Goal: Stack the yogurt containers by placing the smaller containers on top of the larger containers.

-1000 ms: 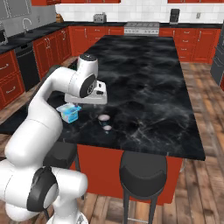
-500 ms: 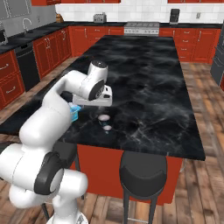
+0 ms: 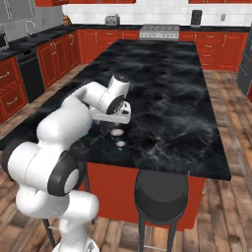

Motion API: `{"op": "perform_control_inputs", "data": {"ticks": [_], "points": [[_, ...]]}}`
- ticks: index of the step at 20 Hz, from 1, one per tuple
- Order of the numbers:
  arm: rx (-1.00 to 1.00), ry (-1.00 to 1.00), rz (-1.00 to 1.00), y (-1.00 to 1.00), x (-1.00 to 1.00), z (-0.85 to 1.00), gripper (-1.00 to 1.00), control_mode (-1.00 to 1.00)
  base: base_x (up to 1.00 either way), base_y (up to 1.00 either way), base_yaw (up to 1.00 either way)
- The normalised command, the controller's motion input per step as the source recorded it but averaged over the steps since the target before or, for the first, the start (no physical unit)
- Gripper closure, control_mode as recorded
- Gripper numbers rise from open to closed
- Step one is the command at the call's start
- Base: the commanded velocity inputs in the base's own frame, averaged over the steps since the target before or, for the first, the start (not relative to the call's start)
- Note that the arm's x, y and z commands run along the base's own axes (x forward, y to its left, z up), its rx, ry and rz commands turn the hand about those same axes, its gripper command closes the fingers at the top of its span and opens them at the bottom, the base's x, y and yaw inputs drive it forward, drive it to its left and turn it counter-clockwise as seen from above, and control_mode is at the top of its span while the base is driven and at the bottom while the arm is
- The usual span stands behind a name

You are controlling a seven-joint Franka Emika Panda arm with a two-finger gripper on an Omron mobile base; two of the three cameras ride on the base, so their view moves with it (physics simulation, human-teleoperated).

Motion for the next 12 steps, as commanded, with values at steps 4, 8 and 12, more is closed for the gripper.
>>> {"op": "perform_control_inputs", "data": {"ticks": [4, 8, 12], "points": [[0.05, 0.01, 0.00, -0.08, 0.37, -0.12, -1.00, -1.00, 0.00, 0.00, 0.00], [0.01, 0.02, 0.00, -0.10, 0.34, -0.17, -1.00, -1.00, 0.00, 0.00, 0.00], [0.10, 0.12, 0.00, -0.08, 0.34, -0.40, -1.00, -1.00, 0.00, 0.00, 0.00]]}}
